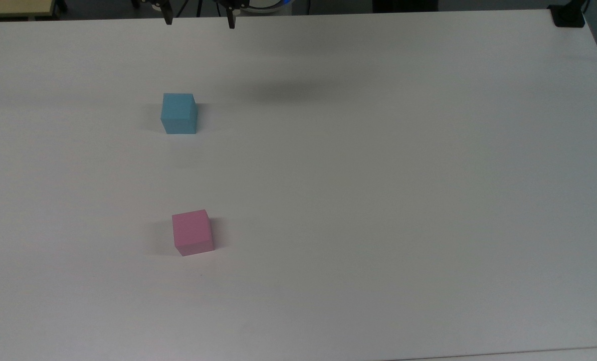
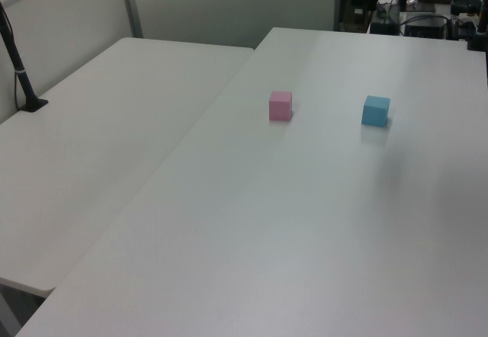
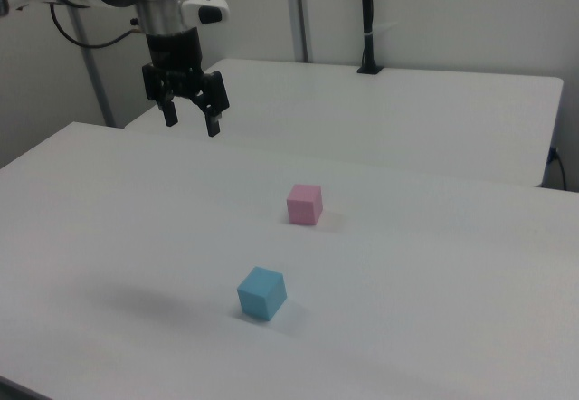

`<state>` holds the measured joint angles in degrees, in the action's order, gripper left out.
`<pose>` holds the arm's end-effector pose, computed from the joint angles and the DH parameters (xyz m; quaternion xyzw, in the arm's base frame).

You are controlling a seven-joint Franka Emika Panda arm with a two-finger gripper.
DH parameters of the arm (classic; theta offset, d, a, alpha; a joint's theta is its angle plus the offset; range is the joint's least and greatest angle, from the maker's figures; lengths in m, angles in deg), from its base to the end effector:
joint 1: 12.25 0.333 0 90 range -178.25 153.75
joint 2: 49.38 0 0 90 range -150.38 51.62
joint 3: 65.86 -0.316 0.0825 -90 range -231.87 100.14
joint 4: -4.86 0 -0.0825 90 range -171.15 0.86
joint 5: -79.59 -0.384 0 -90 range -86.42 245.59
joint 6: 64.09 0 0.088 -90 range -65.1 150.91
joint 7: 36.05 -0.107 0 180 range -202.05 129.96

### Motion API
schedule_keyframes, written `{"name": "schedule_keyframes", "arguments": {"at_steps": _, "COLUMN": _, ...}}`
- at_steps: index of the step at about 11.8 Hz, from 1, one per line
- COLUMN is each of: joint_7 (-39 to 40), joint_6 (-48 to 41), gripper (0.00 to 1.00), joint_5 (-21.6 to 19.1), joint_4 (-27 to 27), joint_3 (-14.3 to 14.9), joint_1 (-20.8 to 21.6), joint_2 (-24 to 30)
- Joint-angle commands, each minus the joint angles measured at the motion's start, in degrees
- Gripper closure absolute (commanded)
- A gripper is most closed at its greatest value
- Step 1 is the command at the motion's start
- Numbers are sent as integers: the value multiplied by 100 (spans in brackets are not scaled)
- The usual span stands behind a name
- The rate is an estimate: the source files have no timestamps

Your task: Put blue cube on pink cube

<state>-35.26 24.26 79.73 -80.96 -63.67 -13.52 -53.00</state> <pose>0.5704 -0.0340 0.6208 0.9997 -0.0233 -0.0096 0.0021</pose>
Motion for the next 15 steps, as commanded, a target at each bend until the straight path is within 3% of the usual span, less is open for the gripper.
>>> {"name": "schedule_keyframes", "arguments": {"at_steps": 1, "joint_7": 52, "joint_6": 33, "gripper": 0, "joint_5": -50, "joint_4": -390, "joint_3": 350, "joint_1": 170, "joint_2": 343}}
{"name": "schedule_keyframes", "arguments": {"at_steps": 10, "joint_7": 272, "joint_6": 217, "gripper": 0, "joint_5": -32, "joint_4": -559, "joint_3": 352, "joint_1": 179, "joint_2": 344}}
{"name": "schedule_keyframes", "arguments": {"at_steps": 15, "joint_7": 710, "joint_6": 1060, "gripper": 0, "joint_5": 257, "joint_4": -1507, "joint_3": 396, "joint_1": 214, "joint_2": 353}}
